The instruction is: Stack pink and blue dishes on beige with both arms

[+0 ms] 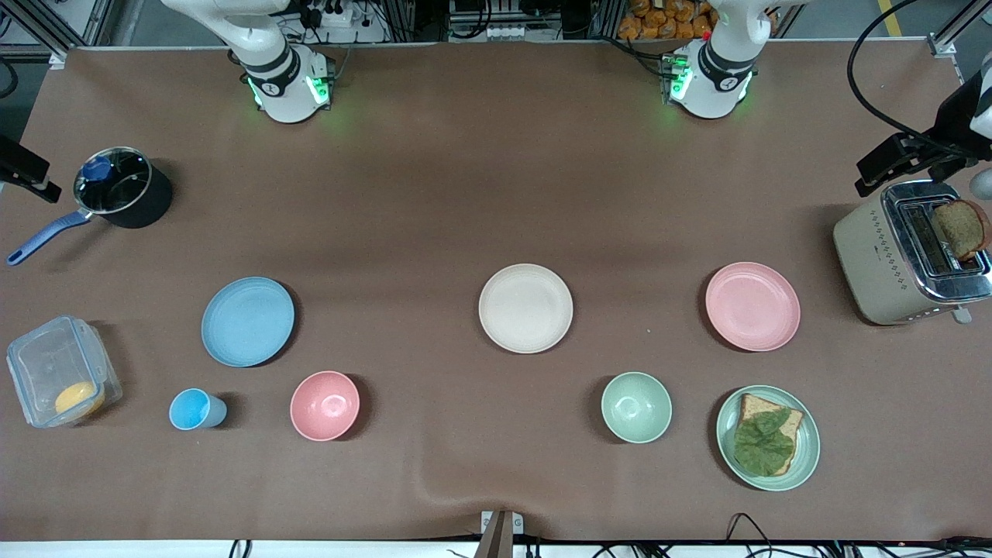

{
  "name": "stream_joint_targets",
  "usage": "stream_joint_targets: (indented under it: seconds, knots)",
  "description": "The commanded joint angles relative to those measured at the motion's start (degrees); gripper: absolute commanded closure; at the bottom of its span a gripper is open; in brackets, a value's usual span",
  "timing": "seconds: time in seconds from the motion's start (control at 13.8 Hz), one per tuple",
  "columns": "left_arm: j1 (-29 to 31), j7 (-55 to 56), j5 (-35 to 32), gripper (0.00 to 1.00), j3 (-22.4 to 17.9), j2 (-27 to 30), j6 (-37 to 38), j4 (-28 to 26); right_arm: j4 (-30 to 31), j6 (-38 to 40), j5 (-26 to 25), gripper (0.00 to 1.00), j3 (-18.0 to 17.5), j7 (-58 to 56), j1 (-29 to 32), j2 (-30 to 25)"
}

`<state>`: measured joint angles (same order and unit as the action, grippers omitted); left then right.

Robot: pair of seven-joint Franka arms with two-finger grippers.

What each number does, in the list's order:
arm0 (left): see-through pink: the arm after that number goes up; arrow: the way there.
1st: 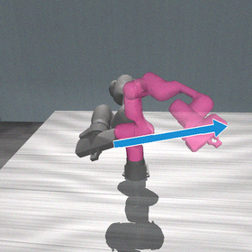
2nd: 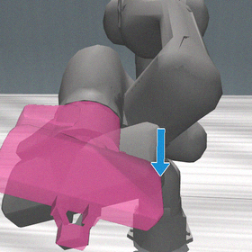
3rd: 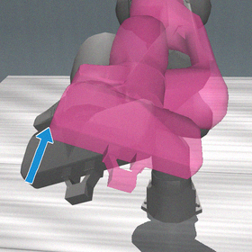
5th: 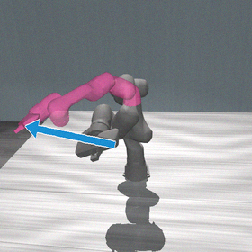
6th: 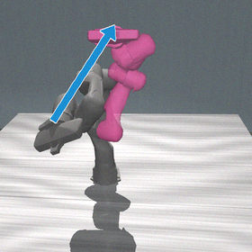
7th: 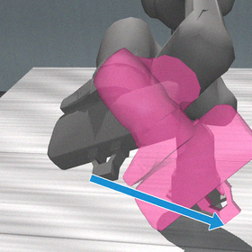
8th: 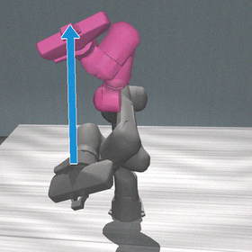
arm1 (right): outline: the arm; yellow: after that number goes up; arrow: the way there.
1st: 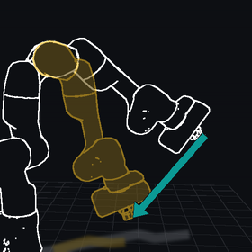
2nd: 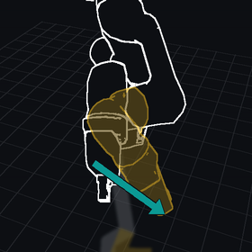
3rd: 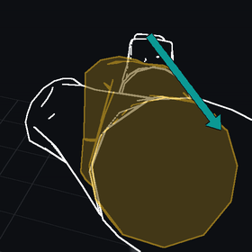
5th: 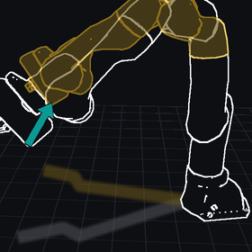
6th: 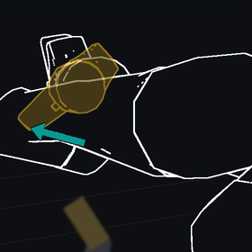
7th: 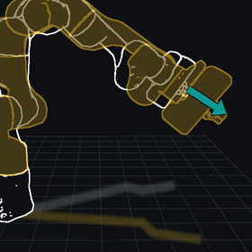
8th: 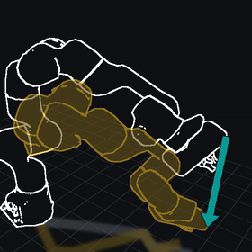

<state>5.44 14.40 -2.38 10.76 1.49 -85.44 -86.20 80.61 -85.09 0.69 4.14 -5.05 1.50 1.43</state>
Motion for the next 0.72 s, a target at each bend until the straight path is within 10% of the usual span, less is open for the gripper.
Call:
stream_joint_targets:
  seconds: [0.0,0.65]
  knots:
    - [-0.34,-1.65,1.32,0.00,-0.03,0.18,2.02,0.68,-0.19,0.63,-0.08,0.00,-0.80,0.39,1.05,-0.46]
    - [-0.26,-2.18,0.54,0.00,-0.21,-1.13,2.47,0.68,0.60,2.65,-0.87,0.00,-0.80,0.13,1.75,3.91]
